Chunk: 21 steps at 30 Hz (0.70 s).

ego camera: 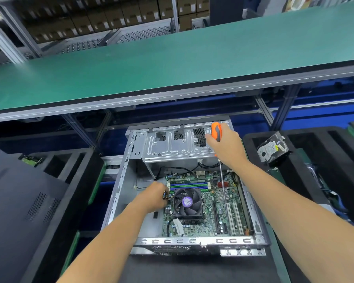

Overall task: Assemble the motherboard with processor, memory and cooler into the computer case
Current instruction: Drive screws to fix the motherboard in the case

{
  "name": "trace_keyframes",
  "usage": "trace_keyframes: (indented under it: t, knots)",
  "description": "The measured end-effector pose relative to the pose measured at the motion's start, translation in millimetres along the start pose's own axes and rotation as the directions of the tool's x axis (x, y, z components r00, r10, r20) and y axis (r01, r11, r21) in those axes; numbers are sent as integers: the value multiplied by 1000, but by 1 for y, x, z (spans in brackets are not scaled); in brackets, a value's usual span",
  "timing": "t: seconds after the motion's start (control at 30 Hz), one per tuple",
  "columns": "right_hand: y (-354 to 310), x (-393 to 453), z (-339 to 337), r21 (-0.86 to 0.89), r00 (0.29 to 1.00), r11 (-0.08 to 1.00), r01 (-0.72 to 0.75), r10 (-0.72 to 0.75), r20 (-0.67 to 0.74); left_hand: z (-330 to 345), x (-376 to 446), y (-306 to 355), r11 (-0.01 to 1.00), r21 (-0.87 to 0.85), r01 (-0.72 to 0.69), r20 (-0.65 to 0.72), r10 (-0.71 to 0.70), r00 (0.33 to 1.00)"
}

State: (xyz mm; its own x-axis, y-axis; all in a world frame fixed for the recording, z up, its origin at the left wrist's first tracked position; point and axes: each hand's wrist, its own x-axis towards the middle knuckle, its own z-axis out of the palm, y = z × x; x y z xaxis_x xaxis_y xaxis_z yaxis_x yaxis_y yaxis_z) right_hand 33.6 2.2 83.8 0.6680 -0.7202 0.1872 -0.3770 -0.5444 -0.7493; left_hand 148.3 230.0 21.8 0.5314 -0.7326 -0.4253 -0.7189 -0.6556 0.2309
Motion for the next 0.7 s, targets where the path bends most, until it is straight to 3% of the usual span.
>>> trace_keyframes:
  t: [0.7]
  knots:
    - [-1, 0, 0, 17, 1000, 1000, -21, 21, 18, 0, 0, 5, 991, 124, -48, -8, 50, 999]
